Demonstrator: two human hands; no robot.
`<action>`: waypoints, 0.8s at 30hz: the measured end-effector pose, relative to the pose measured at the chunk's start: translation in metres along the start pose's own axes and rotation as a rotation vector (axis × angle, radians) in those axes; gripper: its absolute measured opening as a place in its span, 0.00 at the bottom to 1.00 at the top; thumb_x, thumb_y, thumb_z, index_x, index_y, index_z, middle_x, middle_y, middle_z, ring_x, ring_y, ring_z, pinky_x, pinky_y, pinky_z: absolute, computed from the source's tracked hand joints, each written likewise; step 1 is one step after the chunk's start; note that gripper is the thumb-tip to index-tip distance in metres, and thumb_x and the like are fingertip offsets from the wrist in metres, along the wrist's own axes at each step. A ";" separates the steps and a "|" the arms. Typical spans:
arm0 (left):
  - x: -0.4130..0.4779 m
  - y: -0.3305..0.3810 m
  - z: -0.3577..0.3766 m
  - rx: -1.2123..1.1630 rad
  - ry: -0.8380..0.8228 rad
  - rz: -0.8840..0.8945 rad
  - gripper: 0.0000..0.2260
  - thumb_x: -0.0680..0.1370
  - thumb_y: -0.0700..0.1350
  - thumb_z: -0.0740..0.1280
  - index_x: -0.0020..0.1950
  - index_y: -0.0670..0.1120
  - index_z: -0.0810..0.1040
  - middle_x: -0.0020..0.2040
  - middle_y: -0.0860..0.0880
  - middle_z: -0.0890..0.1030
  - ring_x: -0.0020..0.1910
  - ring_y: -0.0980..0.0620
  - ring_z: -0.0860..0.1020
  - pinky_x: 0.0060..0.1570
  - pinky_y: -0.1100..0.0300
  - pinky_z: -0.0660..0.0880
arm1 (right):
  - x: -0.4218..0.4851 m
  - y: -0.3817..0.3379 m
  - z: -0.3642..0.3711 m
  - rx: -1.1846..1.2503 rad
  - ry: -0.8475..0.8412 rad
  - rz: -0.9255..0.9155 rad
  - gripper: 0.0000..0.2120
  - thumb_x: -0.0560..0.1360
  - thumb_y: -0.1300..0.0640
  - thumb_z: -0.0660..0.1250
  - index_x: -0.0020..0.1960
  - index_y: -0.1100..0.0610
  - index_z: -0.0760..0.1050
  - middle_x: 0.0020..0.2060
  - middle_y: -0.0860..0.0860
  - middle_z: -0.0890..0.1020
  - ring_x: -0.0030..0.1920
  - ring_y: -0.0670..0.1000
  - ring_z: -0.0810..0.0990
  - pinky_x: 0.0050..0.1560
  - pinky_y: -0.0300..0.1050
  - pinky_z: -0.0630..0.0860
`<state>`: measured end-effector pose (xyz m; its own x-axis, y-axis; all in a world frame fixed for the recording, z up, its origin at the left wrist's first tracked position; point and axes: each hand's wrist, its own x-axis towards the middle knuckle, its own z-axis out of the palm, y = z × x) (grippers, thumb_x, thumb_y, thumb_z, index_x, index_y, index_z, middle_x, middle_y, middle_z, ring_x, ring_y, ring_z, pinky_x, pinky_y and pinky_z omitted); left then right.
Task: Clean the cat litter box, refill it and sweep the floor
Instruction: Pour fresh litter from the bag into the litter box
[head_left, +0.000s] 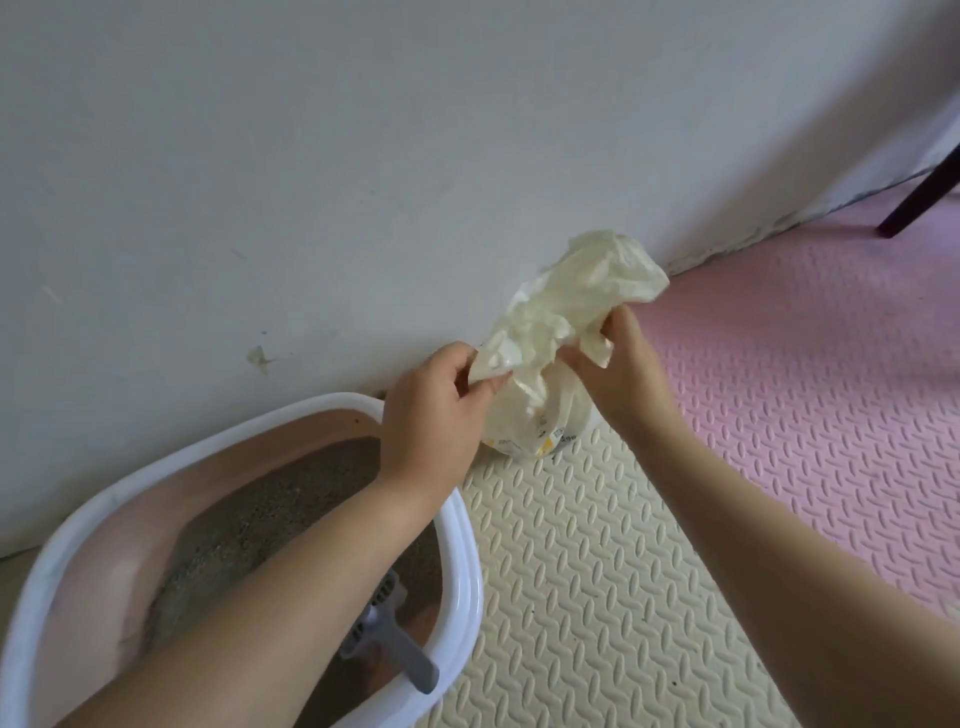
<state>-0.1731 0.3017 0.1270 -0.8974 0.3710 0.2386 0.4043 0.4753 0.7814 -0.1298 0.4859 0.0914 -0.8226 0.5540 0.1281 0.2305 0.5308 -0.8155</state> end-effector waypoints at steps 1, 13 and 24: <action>-0.001 0.002 0.002 -0.022 0.020 0.000 0.19 0.73 0.56 0.67 0.39 0.38 0.75 0.33 0.41 0.78 0.34 0.42 0.75 0.35 0.45 0.74 | 0.000 0.000 0.003 -0.023 0.074 0.021 0.13 0.75 0.52 0.67 0.54 0.60 0.73 0.47 0.51 0.80 0.46 0.50 0.77 0.45 0.47 0.74; 0.077 0.022 0.006 -0.105 0.328 -0.002 0.15 0.74 0.50 0.70 0.36 0.41 0.72 0.26 0.53 0.68 0.27 0.52 0.66 0.31 0.57 0.65 | 0.063 0.004 -0.012 -0.201 0.247 -0.008 0.15 0.79 0.57 0.58 0.35 0.57 0.64 0.28 0.44 0.69 0.29 0.43 0.65 0.29 0.41 0.61; 0.140 -0.002 0.039 -0.039 0.221 -0.034 0.11 0.76 0.50 0.67 0.57 0.52 0.76 0.50 0.58 0.79 0.40 0.63 0.76 0.45 0.64 0.73 | 0.137 0.023 0.027 -0.174 0.210 0.058 0.16 0.77 0.60 0.57 0.32 0.55 0.58 0.26 0.48 0.64 0.28 0.48 0.59 0.28 0.45 0.55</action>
<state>-0.2929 0.3834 0.1364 -0.9292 0.1691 0.3287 0.3695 0.4521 0.8119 -0.2512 0.5567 0.0755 -0.6837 0.6981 0.2127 0.3750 0.5861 -0.7182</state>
